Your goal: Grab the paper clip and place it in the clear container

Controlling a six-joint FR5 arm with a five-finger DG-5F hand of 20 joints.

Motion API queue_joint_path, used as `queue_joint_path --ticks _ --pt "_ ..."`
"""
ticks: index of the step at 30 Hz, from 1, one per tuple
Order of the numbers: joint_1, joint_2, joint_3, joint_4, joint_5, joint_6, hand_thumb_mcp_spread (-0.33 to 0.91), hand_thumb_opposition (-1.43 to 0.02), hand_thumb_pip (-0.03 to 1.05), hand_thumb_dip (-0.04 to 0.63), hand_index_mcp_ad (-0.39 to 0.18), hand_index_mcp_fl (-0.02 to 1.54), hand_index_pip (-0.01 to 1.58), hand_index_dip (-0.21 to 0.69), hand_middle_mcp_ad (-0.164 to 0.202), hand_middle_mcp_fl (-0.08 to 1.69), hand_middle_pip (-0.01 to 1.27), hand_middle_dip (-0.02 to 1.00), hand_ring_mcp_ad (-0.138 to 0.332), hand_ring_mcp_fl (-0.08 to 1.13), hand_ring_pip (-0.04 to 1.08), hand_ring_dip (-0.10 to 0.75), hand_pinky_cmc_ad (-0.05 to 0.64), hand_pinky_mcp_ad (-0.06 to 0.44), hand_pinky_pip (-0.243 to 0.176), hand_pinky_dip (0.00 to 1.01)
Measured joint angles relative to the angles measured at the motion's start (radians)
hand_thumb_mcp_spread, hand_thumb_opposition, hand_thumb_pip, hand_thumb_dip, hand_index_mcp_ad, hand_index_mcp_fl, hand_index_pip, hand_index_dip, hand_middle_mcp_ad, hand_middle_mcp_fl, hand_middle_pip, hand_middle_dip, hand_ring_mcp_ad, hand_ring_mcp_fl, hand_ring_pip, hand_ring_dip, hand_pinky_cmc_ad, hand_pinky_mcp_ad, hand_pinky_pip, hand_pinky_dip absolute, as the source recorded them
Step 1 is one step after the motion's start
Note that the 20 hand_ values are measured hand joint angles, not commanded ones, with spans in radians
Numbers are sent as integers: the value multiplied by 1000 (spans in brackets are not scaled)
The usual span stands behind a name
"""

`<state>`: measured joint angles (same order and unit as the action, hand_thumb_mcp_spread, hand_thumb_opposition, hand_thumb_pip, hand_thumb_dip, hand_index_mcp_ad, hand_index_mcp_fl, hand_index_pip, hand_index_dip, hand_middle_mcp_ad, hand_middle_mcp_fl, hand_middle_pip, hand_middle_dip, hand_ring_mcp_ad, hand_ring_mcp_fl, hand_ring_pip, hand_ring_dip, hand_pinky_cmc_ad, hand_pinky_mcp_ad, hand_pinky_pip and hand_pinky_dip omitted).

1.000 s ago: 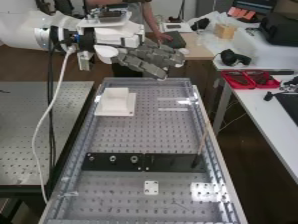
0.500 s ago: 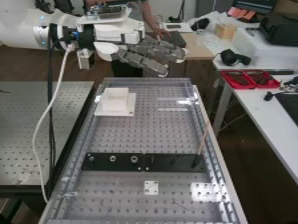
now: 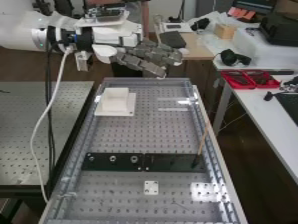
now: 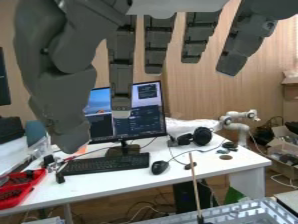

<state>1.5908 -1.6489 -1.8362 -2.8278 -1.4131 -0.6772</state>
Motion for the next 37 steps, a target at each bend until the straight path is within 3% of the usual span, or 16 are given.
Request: queue_joint_path --ticks 5,9,15,20,37 --pt "0 -2 7 -14 -11 1 421 -785 456 269 -155 552 387 202 -5 103 138 164 110 0 108 79 356 265 3 168" --pt "0 1 10 -32 -17 -6 415 -785 454 260 -138 429 215 213 -3 101 138 164 113 0 108 79 360 264 3 168" --pt "0 11 4 -34 -16 -6 394 -759 438 236 -119 250 103 215 0 89 138 164 126 0 108 79 360 279 5 202" --pt "0 17 -6 -31 -15 -2 394 -759 438 232 -108 239 98 211 5 89 138 164 126 0 105 79 356 278 -12 215" --pt "-8 19 -10 -26 -29 8 393 -747 428 220 -108 243 86 211 3 75 138 164 126 0 105 79 356 278 -14 229"
